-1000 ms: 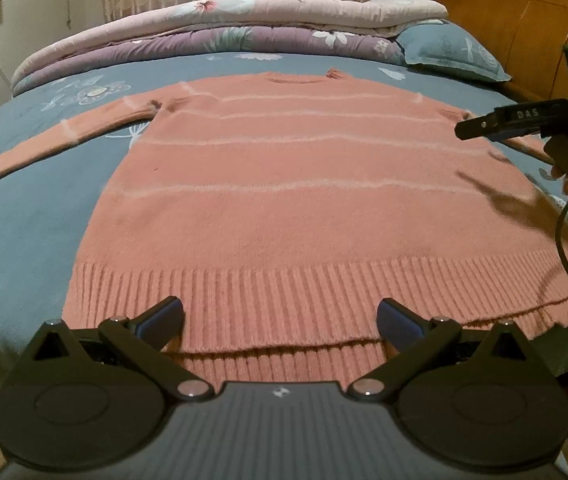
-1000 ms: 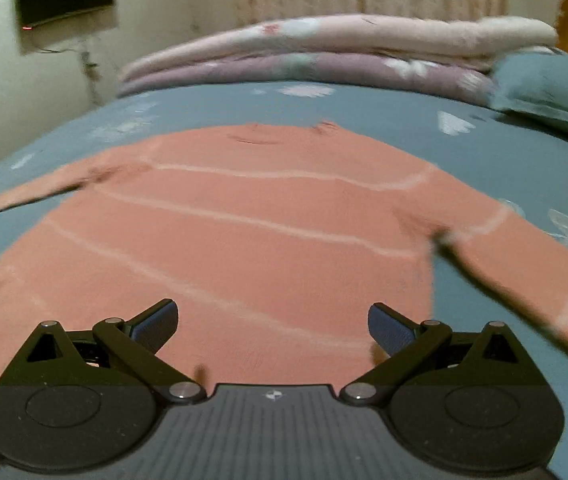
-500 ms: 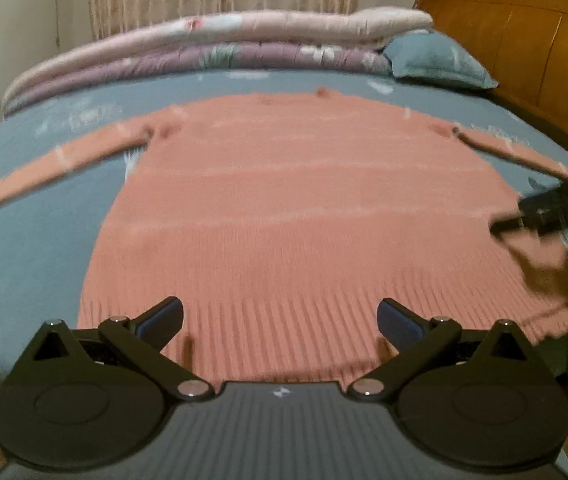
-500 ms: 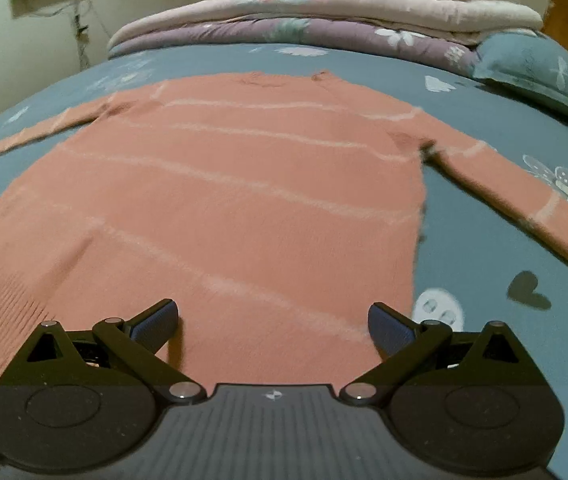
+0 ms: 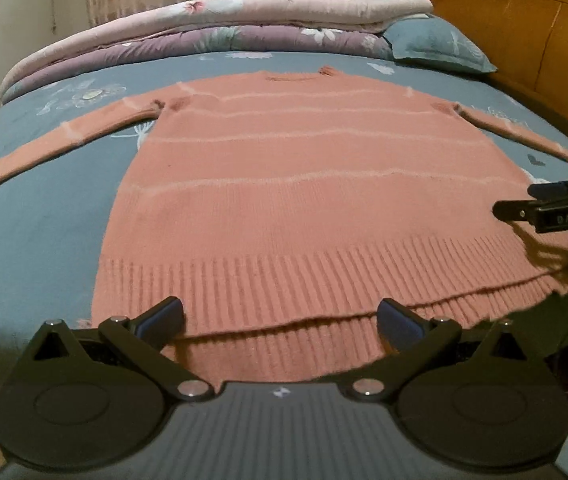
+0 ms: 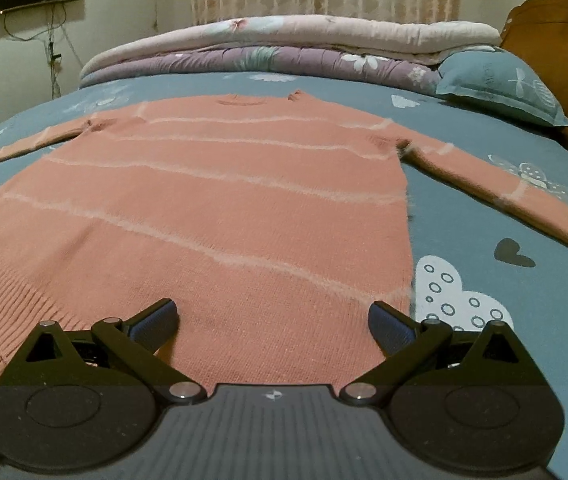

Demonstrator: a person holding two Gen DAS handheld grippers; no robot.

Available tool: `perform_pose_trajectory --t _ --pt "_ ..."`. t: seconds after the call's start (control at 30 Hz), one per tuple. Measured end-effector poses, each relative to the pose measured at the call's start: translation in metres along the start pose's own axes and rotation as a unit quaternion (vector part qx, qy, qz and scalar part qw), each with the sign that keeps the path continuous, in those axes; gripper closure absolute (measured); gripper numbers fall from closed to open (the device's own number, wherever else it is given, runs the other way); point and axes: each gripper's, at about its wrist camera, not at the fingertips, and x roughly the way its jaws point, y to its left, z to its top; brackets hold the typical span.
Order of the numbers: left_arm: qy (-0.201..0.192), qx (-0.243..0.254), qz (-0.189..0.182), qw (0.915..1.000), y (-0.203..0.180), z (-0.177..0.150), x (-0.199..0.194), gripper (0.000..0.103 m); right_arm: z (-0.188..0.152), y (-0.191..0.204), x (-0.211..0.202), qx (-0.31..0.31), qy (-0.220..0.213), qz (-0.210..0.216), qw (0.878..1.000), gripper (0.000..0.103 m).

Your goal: Fold clothes

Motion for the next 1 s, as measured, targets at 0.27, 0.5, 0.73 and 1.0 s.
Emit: perform_pose_trajectory --t 0.27,0.5,0.73,1.0 --pt "-0.007 -0.018 0.024 0.9995 0.034 0.026 0.023 0.001 0.0 0.002 0.001 0.003 -0.002 -0.005 1.0 0.0" --pt "-0.002 -0.05 -0.004 0.9988 0.053 0.011 0.016 0.001 0.003 0.002 0.002 0.005 0.003 -0.009 1.0 0.0" --pt "-0.033 -0.027 -0.024 0.9988 0.054 0.03 0.008 0.001 0.007 0.005 0.005 0.015 0.016 -0.023 1.0 0.0" --pt "-0.021 0.004 -0.096 0.9952 0.065 0.048 0.029 0.001 0.016 0.011 0.01 0.039 0.039 -0.054 0.997 0.0"
